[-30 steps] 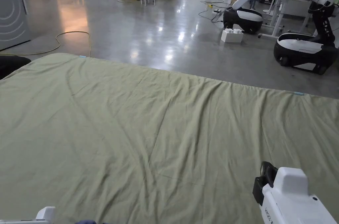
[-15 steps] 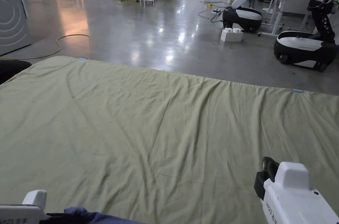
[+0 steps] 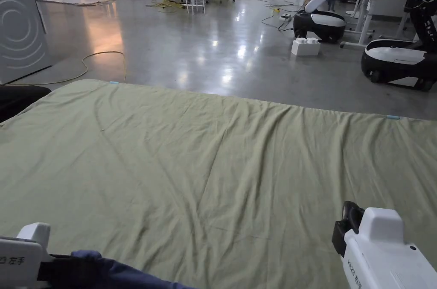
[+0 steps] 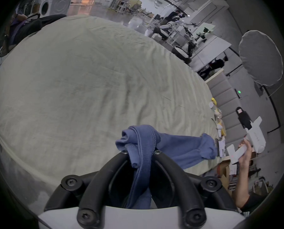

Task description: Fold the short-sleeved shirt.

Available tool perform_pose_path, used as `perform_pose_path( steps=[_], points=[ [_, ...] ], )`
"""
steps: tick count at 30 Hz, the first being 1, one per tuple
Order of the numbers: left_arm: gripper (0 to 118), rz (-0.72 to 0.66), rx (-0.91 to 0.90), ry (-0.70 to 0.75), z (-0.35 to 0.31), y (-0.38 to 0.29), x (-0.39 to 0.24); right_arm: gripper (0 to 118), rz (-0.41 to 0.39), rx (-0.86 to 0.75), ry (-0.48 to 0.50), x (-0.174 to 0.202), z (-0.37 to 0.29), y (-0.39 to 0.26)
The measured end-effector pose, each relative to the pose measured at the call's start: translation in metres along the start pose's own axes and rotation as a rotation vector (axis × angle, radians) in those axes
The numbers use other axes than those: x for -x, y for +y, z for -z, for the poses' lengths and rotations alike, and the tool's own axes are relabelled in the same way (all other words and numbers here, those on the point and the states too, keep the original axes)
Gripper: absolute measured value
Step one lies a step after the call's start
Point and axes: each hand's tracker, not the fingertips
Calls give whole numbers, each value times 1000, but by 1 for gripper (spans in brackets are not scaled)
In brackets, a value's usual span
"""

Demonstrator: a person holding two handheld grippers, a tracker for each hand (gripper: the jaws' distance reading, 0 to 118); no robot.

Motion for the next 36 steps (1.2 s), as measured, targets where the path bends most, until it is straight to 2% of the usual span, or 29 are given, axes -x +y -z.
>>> perform_pose_path(
  steps=[9, 16, 19, 22, 29, 31, 32, 33, 34, 36],
  points=[
    [15, -30, 52, -177, 23, 1, -70, 0, 13, 6, 9, -1, -1, -5],
    [15, -71, 122, -233, 98, -16, -122, 0, 29, 16, -2, -8, -3, -9],
    [15, -93, 164, -204, 141, -26, -142, 0, 30, 23, -7, -12, -5, -12],
    [15, -54, 208, -97, 183, -40, -160, 0, 24, 31, -15, -18, -8, -15],
    [17, -24, 246, 5, 229, -59, -178, 0, 29, 42, -42, -33, -16, -19],
    [29, -15, 245, 13, 228, -60, -180, 0, 26, 46, -47, -36, -16, -20],
    [41, -13, 243, 7, 225, -59, -180, 0, 26, 47, -47, -38, -16, -20],
    [58, -16, 236, -27, 218, -56, -180, 0, 27, 49, -48, -39, -17, -21],
    [67, -15, 224, -58, 210, -53, -180, 0, 27, 49, -50, -40, -17, -21],
    [69, 0, 206, -86, 192, -48, -178, 0, 28, 50, -53, -43, -18, -21]
  ],
)
